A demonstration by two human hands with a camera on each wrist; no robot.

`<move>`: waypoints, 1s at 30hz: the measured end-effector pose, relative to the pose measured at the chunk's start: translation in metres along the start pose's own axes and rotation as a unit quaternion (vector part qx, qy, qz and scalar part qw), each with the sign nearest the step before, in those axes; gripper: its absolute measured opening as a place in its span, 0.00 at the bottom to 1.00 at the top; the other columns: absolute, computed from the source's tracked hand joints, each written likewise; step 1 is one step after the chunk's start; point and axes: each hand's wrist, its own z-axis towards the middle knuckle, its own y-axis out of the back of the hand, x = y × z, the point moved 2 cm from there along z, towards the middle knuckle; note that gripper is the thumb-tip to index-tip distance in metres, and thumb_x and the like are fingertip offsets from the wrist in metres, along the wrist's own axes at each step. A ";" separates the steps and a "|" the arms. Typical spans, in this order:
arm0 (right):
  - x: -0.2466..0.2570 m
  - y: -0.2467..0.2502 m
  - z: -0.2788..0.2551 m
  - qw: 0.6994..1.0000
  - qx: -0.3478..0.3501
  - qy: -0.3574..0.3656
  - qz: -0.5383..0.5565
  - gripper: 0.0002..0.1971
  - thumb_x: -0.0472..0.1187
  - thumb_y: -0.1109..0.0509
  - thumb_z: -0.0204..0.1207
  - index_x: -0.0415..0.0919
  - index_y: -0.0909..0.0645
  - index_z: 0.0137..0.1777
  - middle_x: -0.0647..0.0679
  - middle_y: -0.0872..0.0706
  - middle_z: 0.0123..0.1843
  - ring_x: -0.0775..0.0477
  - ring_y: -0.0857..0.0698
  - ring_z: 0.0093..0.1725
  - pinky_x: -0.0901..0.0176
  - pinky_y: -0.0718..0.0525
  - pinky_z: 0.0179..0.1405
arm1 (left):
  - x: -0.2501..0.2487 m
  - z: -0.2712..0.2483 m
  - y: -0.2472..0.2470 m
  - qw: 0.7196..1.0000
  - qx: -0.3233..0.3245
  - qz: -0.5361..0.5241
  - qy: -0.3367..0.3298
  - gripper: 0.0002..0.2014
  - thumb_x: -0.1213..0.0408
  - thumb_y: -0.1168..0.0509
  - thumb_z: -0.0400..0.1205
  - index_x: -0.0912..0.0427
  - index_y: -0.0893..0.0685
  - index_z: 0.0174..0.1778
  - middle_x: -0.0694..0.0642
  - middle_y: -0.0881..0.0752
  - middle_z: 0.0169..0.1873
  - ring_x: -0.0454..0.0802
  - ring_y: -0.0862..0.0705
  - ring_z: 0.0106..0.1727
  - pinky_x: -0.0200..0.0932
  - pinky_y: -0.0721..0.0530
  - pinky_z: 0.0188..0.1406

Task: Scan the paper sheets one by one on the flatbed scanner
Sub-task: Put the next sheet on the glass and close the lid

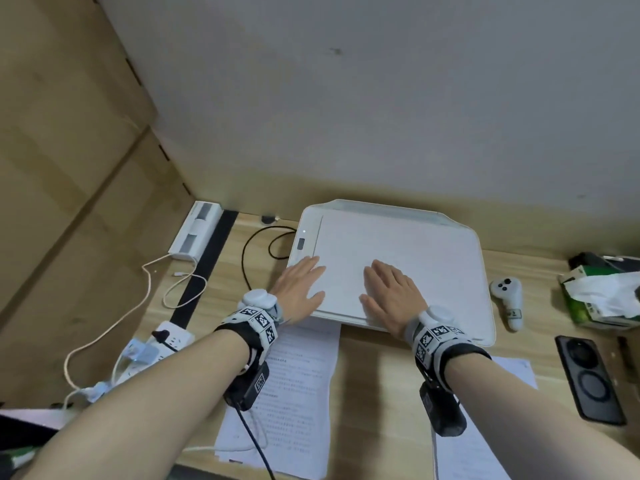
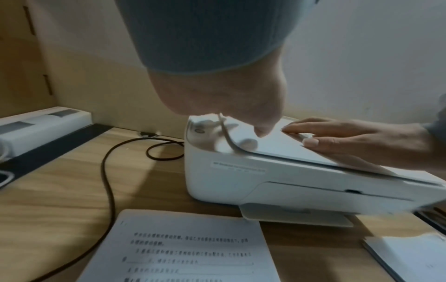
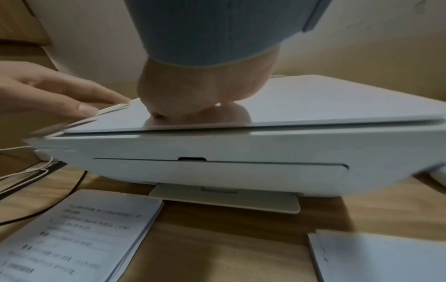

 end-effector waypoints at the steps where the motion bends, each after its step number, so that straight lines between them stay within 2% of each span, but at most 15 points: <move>1: 0.000 0.000 0.007 1.000 0.002 0.008 -0.007 0.33 0.61 0.56 0.84 0.43 0.41 0.83 0.44 0.40 0.86 0.38 0.39 0.83 0.45 0.35 0.77 | 0.006 0.002 0.003 0.999 -0.022 -0.022 0.031 0.31 0.52 0.44 0.87 0.56 0.43 0.86 0.53 0.49 0.87 0.49 0.52 0.87 0.53 0.49 0.85; 5: 0.013 -0.013 0.035 1.000 0.007 0.015 0.016 0.37 0.60 0.61 0.83 0.39 0.45 0.87 0.41 0.44 0.88 0.38 0.44 0.86 0.46 0.44 0.84 | 0.031 0.003 0.011 0.972 -0.072 -0.135 0.180 0.27 0.57 0.45 0.87 0.60 0.38 0.82 0.54 0.33 0.80 0.56 0.34 0.81 0.56 0.34 0.79; 8: 0.021 -0.025 0.041 1.000 -0.016 -0.002 0.024 0.34 0.56 0.56 0.84 0.38 0.43 0.86 0.39 0.42 0.88 0.37 0.43 0.86 0.42 0.42 0.84 | 0.035 0.012 0.007 0.922 -0.073 -0.268 0.271 0.15 0.58 0.47 0.88 0.59 0.21 0.65 0.55 0.17 0.53 0.58 0.17 0.55 0.50 0.21 0.54; 9: 0.022 -0.026 0.042 0.999 -0.024 -0.007 0.026 0.33 0.54 0.54 0.84 0.38 0.43 0.86 0.39 0.41 0.87 0.37 0.42 0.86 0.41 0.41 0.83 | 0.036 0.017 0.005 0.903 -0.084 -0.310 0.284 0.12 0.58 0.46 0.87 0.56 0.18 0.55 0.54 0.17 0.43 0.57 0.18 0.46 0.47 0.23 0.44; 11: 0.021 -0.026 0.043 0.999 -0.040 -0.009 0.031 0.31 0.52 0.50 0.84 0.38 0.40 0.84 0.39 0.38 0.86 0.37 0.40 0.85 0.40 0.38 0.82 | 0.036 0.026 -0.002 0.865 -0.110 -0.386 0.300 0.11 0.58 0.46 0.86 0.51 0.18 0.47 0.52 0.20 0.36 0.54 0.22 0.42 0.44 0.27 0.42; 14: 0.021 -0.026 0.043 0.998 -0.055 -0.010 0.038 0.31 0.51 0.46 0.83 0.39 0.38 0.84 0.39 0.37 0.86 0.38 0.40 0.85 0.42 0.38 0.82 | 0.033 0.036 -0.008 0.823 -0.131 -0.460 0.307 0.17 0.62 0.45 0.87 0.53 0.20 0.70 0.54 0.14 0.55 0.56 0.16 0.53 0.40 0.21 0.51; 17: 0.020 -0.028 0.041 0.997 -0.059 -0.024 0.043 0.31 0.50 0.45 0.83 0.40 0.39 0.84 0.42 0.38 0.87 0.40 0.42 0.85 0.43 0.40 0.82 | 0.030 0.040 -0.007 0.783 -0.158 -0.504 0.328 0.19 0.70 0.43 0.87 0.58 0.20 0.73 0.52 0.16 0.35 0.41 0.23 0.25 0.29 0.30 0.21; 19: 0.020 -0.028 0.041 0.997 -0.059 -0.022 0.045 0.31 0.50 0.45 0.83 0.41 0.40 0.85 0.42 0.38 0.87 0.41 0.42 0.85 0.43 0.41 0.82 | 0.033 0.041 -0.008 0.766 -0.170 -0.521 0.336 0.19 0.72 0.43 0.86 0.61 0.20 0.73 0.56 0.10 0.38 0.40 0.28 0.22 0.27 0.33 0.16; 21: 0.020 -0.026 0.042 0.997 -0.059 -0.021 0.047 0.31 0.50 0.46 0.83 0.41 0.40 0.85 0.42 0.39 0.87 0.41 0.42 0.85 0.43 0.41 0.83 | 0.032 0.042 -0.007 0.765 -0.174 -0.524 0.333 0.19 0.72 0.42 0.86 0.60 0.20 0.73 0.68 0.15 0.62 0.44 0.28 0.34 0.25 0.33 0.18; 22: 0.020 -0.025 0.041 0.997 -0.060 -0.022 0.047 0.31 0.50 0.46 0.83 0.41 0.40 0.85 0.42 0.39 0.87 0.41 0.42 0.85 0.43 0.41 0.83 | 0.031 0.042 -0.008 0.767 -0.169 -0.522 0.331 0.19 0.71 0.42 0.86 0.59 0.19 0.73 0.70 0.20 0.67 0.53 0.23 0.36 0.26 0.32 0.20; 23: 0.020 -0.025 0.041 0.997 -0.060 -0.024 0.049 0.31 0.50 0.46 0.83 0.41 0.40 0.85 0.42 0.39 0.87 0.41 0.42 0.85 0.43 0.41 0.83 | 0.029 0.041 -0.009 0.772 -0.167 -0.519 0.327 0.19 0.69 0.42 0.86 0.57 0.19 0.72 0.69 0.21 0.69 0.41 0.32 0.53 0.29 0.29 0.24; 24: 0.020 -0.025 0.041 0.997 -0.061 -0.026 0.050 0.31 0.51 0.46 0.83 0.41 0.40 0.85 0.42 0.39 0.87 0.41 0.42 0.86 0.43 0.42 0.83 | 0.029 0.041 -0.010 0.778 -0.167 -0.511 0.324 0.19 0.68 0.42 0.86 0.55 0.19 0.72 0.68 0.20 0.68 0.67 0.26 0.69 0.32 0.28 0.31; 25: 0.021 -0.025 0.041 0.996 -0.061 -0.028 0.051 0.31 0.51 0.46 0.83 0.41 0.40 0.85 0.42 0.39 0.87 0.41 0.43 0.86 0.43 0.42 0.83 | 0.029 0.039 -0.010 0.785 -0.167 -0.504 0.321 0.19 0.66 0.42 0.86 0.54 0.19 0.72 0.66 0.17 0.67 0.70 0.22 0.67 0.34 0.27 0.37; 28: 0.021 -0.026 0.041 0.997 -0.055 -0.030 0.051 0.31 0.51 0.46 0.84 0.41 0.40 0.85 0.43 0.39 0.87 0.41 0.43 0.86 0.43 0.42 0.83 | 0.029 0.036 -0.012 0.799 -0.169 -0.487 0.312 0.18 0.63 0.44 0.86 0.52 0.19 0.71 0.50 0.13 0.60 0.53 0.17 0.58 0.37 0.24 0.45; 30: 0.020 -0.027 0.041 0.997 -0.055 -0.033 0.050 0.31 0.51 0.47 0.84 0.41 0.40 0.85 0.43 0.39 0.87 0.41 0.43 0.86 0.43 0.42 0.83 | 0.029 0.037 -0.013 0.798 -0.165 -0.482 0.322 0.21 0.51 0.45 0.85 0.51 0.19 0.71 0.51 0.14 0.61 0.54 0.17 0.61 0.43 0.21 0.56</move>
